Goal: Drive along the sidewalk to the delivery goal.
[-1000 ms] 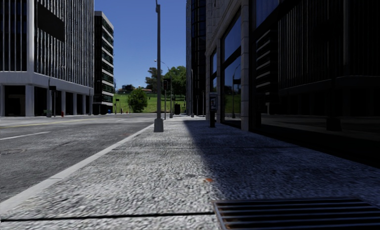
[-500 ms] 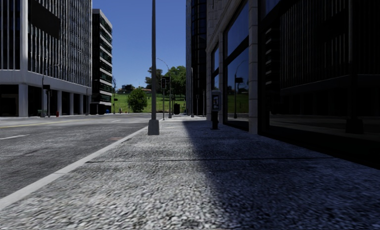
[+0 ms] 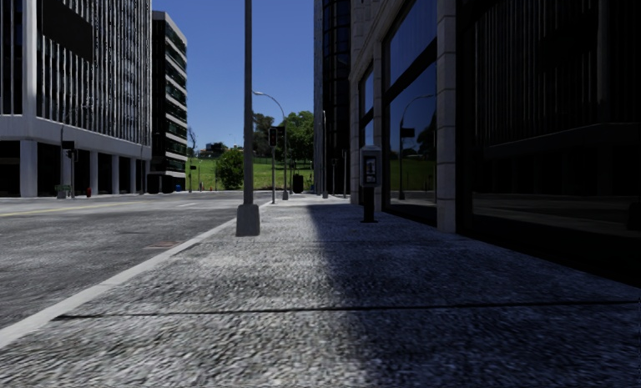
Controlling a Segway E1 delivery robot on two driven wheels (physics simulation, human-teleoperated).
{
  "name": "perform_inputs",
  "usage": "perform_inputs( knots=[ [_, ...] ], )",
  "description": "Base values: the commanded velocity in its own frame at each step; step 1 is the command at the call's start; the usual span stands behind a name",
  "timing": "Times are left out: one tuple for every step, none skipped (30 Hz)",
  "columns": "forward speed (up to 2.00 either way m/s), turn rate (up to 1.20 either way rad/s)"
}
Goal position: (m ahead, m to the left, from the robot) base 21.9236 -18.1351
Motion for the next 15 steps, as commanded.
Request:
perform_inputs(
  knots=[
    [2.00, 0.00],
    [2.00, 0.00],
    [2.00, 0.00],
    [2.00, 0.00],
    [2.00, 0.00],
    [2.00, 0.00],
    [2.00, 0.00],
    [2.00, 0.00],
    [2.00, 0.00],
    [2.00, 0.00],
    [2.00, 0.00],
    [2.00, 0.00],
    [2.00, 0.00],
    [2.00, 0.00],
    [2.00, 0.00]
  ],
)
